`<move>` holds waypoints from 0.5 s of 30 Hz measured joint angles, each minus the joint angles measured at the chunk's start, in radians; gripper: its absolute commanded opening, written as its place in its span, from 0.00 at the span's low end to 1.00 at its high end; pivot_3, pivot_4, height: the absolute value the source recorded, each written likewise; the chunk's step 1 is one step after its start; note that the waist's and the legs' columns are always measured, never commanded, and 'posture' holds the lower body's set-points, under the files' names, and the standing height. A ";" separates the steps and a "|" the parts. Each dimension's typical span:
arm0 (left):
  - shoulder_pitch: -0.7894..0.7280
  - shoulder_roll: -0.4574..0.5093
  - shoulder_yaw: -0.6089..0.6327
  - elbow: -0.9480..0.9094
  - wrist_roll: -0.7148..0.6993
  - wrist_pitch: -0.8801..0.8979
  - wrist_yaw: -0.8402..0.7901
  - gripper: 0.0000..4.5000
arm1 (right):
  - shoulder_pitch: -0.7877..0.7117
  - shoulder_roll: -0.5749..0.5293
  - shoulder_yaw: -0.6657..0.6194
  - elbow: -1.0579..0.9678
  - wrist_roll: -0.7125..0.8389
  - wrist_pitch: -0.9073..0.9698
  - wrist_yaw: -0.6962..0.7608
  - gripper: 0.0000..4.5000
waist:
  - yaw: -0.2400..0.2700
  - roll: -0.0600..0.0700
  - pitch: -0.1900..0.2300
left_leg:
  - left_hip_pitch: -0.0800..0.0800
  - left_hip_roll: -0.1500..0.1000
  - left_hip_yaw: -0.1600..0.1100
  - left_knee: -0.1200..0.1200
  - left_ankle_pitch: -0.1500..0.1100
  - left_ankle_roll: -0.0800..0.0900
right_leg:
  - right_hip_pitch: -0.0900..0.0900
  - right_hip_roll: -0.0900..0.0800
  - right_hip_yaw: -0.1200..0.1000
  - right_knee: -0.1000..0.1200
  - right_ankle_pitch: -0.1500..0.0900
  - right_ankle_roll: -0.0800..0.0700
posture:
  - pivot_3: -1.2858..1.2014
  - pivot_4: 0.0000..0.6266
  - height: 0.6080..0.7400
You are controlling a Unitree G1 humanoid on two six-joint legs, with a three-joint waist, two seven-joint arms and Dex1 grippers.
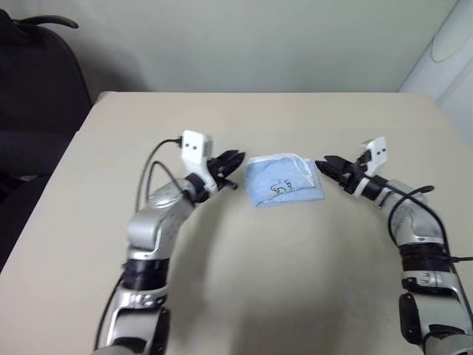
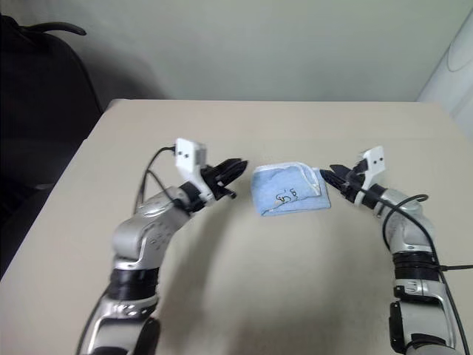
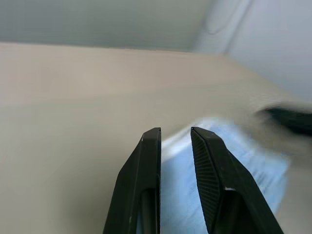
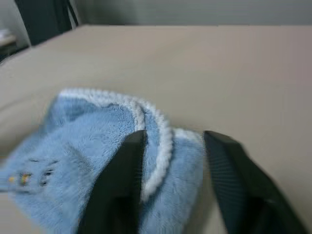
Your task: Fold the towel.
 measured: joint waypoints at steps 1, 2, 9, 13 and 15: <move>0.031 0.020 0.009 -0.010 0.003 0.006 0.000 0.24 | 0.003 -0.008 -0.011 -0.004 0.024 0.048 0.005 0.73 | -0.001 0.000 0.000 | 0.000 0.000 0.000 0.000 0.000 0.000 | 0.000 0.000 0.000 0.000 0.000 0.000 | 0.52 0.24 1.00; 0.060 0.038 0.015 -0.015 0.006 0.013 0.001 0.24 | 0.006 -0.011 -0.022 -0.005 0.053 0.103 0.011 0.80 | -0.001 0.000 0.000 | 0.000 0.000 0.000 0.001 0.000 0.000 | 0.000 0.000 0.000 0.001 0.000 0.000 | 0.52 0.24 1.00; 0.134 0.063 0.037 -0.060 0.014 0.029 0.028 0.24 | -0.060 -0.012 -0.040 0.091 0.158 0.368 0.002 0.99 | 0.003 0.000 0.000 | 0.000 0.000 -0.001 0.001 0.000 0.000 | 0.000 0.000 0.000 0.001 0.000 0.000 | 0.52 0.24 1.00; 0.157 0.044 0.032 -0.088 0.014 0.034 0.047 0.24 | -0.113 -0.004 -0.042 0.218 0.144 0.394 -0.027 0.99 | 0.002 0.000 0.000 | 0.000 0.000 -0.002 0.001 0.000 0.000 | -0.001 0.000 0.000 0.002 0.000 0.000 | 0.52 0.24 1.00; 0.163 0.038 0.027 -0.094 0.014 0.041 0.052 0.24 | -0.142 0.002 -0.042 0.275 0.142 0.395 -0.026 0.99 | 0.000 0.000 0.000 | 0.000 0.000 -0.001 0.001 0.000 0.000 | -0.001 0.000 0.000 0.002 0.000 0.000 | 0.52 0.24 1.00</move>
